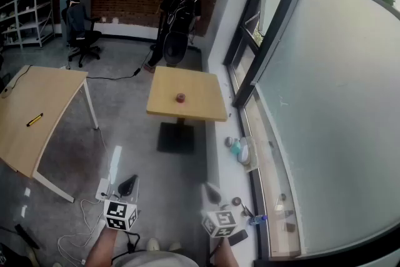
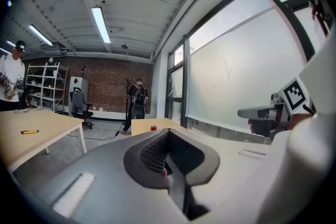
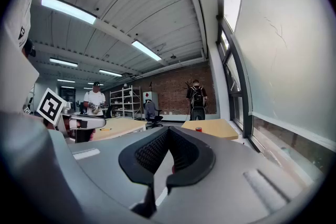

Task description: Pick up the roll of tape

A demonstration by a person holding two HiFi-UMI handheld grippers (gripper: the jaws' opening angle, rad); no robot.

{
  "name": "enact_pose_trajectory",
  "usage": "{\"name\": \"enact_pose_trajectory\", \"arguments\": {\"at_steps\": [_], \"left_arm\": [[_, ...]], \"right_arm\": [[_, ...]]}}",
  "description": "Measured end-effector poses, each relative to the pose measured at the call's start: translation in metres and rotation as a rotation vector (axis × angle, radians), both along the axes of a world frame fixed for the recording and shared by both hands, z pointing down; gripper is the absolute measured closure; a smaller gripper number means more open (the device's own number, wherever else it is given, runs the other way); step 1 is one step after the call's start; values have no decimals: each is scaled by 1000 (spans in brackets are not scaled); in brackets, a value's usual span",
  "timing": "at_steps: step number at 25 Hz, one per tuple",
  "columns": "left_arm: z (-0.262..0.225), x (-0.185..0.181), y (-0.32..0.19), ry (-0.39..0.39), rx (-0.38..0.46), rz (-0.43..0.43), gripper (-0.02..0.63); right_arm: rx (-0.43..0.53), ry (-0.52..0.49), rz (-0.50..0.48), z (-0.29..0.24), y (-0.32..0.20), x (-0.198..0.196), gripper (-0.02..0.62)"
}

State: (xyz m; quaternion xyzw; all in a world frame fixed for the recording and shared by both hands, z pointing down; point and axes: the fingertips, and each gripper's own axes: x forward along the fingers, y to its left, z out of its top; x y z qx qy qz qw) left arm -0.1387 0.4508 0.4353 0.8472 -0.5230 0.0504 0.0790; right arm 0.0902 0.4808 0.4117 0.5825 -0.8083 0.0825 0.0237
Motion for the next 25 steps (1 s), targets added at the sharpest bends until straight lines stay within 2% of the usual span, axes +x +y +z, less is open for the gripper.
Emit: {"name": "enact_pose_trajectory", "arguments": {"at_steps": [13, 25], "left_arm": [[-8, -18, -14, -6, 31, -17, 606], [3, -31, -34, 6, 7, -39, 606]], "right_arm": [[11, -29, 2, 5, -18, -12, 581], [-15, -22, -27, 15, -42, -29, 581]]}}
